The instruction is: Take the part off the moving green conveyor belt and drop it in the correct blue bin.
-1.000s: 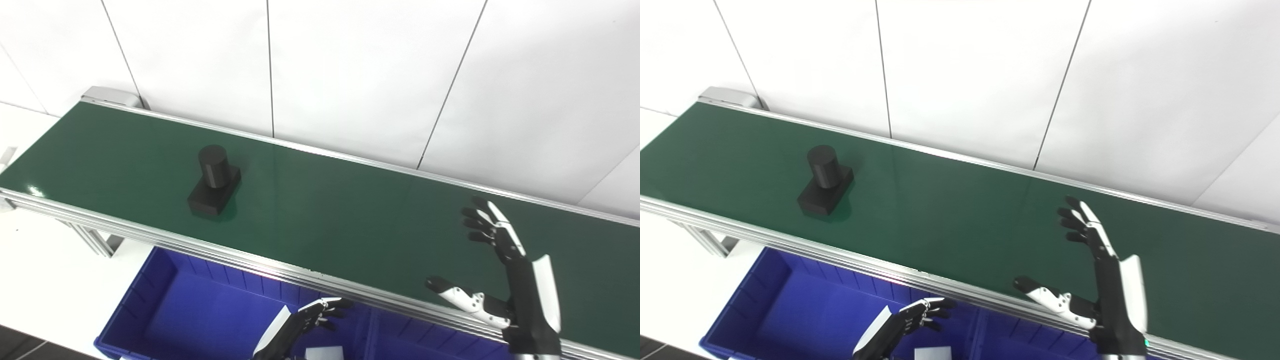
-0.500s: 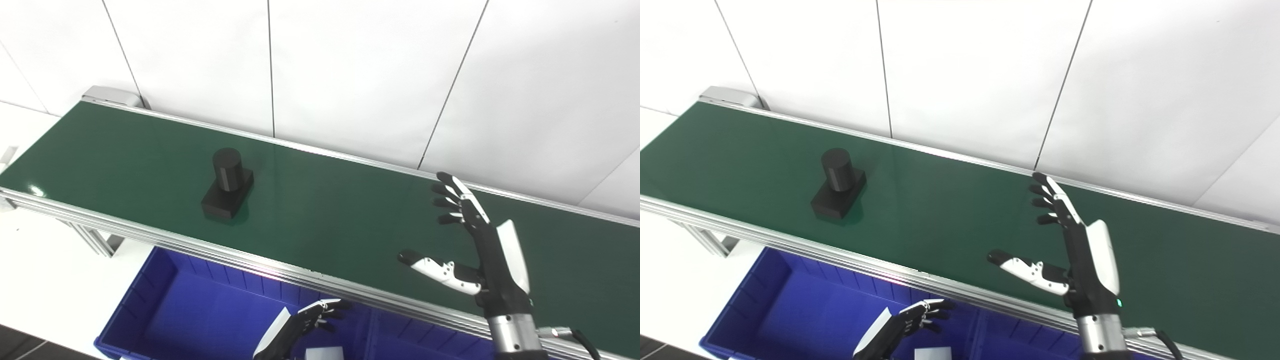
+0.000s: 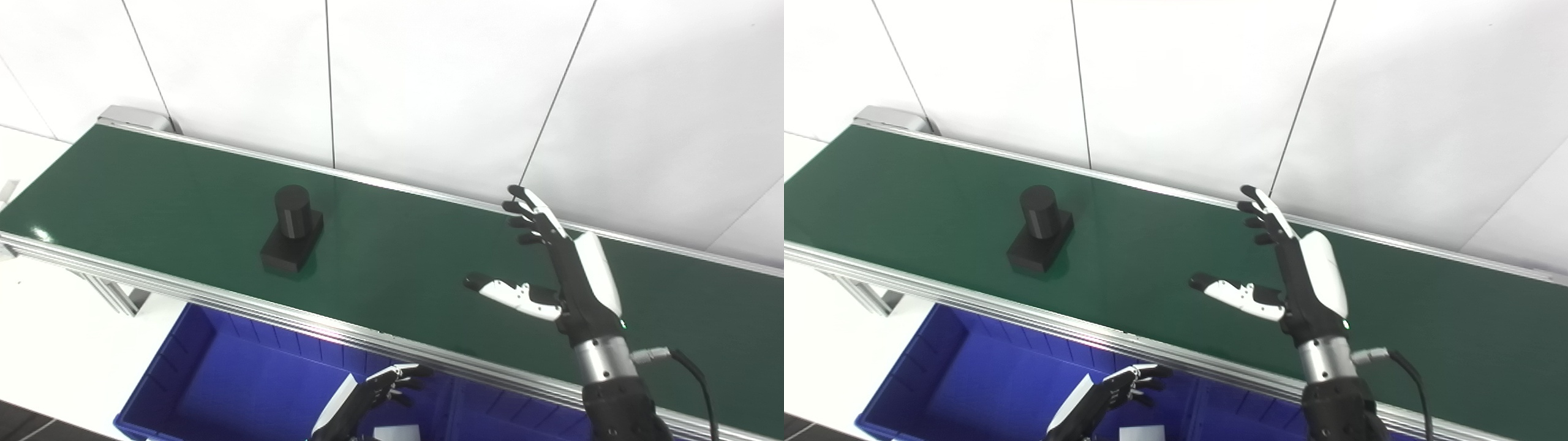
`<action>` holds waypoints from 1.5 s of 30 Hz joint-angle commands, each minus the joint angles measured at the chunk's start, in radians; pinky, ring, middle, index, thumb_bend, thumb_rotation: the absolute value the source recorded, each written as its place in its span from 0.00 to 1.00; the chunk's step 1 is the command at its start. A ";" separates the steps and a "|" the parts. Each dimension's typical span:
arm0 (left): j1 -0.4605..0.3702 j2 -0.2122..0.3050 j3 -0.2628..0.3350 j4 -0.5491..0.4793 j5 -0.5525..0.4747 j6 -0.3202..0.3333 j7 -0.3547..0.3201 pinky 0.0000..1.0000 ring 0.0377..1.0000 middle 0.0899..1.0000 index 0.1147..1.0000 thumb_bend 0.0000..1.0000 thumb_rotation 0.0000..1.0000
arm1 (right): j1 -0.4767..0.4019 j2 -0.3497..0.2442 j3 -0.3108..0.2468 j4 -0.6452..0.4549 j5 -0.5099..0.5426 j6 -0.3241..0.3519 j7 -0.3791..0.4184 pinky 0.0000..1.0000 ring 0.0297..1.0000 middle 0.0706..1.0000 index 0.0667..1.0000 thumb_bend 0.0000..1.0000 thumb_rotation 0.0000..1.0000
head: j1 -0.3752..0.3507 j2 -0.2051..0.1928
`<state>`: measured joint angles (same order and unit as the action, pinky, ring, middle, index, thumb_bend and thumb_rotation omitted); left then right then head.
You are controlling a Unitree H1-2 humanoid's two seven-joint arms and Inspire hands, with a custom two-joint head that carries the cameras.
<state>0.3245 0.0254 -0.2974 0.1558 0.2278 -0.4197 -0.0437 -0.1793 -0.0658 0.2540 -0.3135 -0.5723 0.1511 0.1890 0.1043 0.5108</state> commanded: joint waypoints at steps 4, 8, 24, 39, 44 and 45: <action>-0.006 -0.015 -0.004 -0.014 -0.011 -0.044 0.011 0.65 0.76 0.81 0.76 0.90 0.00 | -0.086 0.020 0.020 0.009 -0.019 0.035 0.007 0.70 0.78 0.83 0.90 0.79 0.56 | 0.001 0.003; -0.004 -0.020 -0.004 -0.013 -0.004 -0.045 0.018 0.68 0.77 0.81 0.76 0.90 0.00 | -0.131 0.031 0.037 0.066 -0.034 0.034 -0.010 0.71 0.78 0.82 0.90 0.79 0.55 | -0.001 0.002; 0.003 -0.012 -0.039 -0.025 0.010 -0.050 0.091 0.68 0.76 0.79 0.73 0.89 0.00 | -0.253 0.079 0.103 0.207 -0.082 0.106 0.016 0.67 0.78 0.82 0.91 0.81 0.56 | -0.011 0.010; 0.026 -0.005 -0.092 -0.033 0.007 -0.050 0.187 0.71 0.74 0.79 0.73 0.88 0.01 | -0.303 0.108 0.141 0.286 -0.102 0.119 0.010 0.69 0.77 0.82 0.90 0.82 0.57 | -0.011 0.019; 0.033 -0.010 -0.092 -0.038 -0.019 -0.050 0.178 0.70 0.75 0.80 0.73 0.87 0.01 | -0.318 0.112 0.159 0.305 -0.117 0.139 0.018 0.66 0.76 0.82 0.91 0.81 0.57 | -0.012 0.021; 0.033 -0.010 -0.091 -0.039 -0.023 -0.049 0.175 0.70 0.75 0.80 0.73 0.87 0.01 | -0.322 0.112 0.163 0.312 -0.118 0.141 0.020 0.65 0.75 0.83 0.91 0.81 0.58 | -0.012 0.022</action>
<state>0.3522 0.0233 -0.3838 0.1499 0.2193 -0.4241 0.1221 -0.4507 0.0273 0.4115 0.0061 -0.6857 0.2886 0.2167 0.0920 0.5307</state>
